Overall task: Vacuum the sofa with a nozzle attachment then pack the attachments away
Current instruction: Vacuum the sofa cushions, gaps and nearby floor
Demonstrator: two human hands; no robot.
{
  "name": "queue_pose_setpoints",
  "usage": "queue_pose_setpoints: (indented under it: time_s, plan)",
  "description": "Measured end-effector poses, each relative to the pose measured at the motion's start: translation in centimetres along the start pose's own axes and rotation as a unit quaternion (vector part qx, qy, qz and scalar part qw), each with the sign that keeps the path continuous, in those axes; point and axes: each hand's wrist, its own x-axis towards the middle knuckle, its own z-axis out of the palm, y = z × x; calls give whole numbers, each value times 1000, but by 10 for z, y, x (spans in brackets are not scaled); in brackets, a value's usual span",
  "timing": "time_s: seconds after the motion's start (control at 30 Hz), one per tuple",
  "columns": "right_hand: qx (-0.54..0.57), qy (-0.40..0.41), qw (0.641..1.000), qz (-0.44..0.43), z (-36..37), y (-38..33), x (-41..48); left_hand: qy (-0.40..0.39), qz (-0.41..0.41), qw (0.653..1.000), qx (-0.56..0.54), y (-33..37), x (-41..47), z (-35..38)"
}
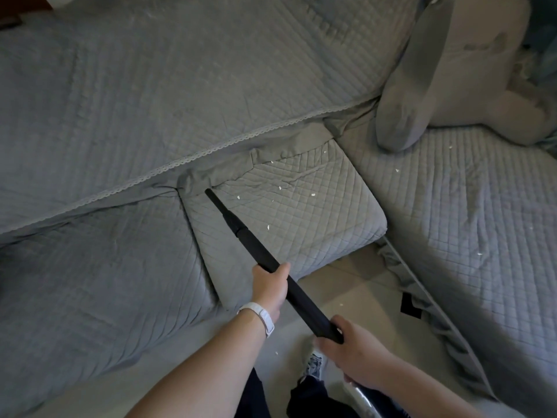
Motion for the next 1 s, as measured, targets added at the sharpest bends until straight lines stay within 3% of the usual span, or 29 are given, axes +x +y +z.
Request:
queue_pose_setpoints:
  time_s: [0.4, 1.0]
  plan:
    - [-88, 20, 996, 26, 8, -12, 98, -15, -52, 998, 32, -10, 117, 12]
    - [-2, 63, 994, 94, 60, 3, 171, -82, -68, 987, 122, -52, 208, 18]
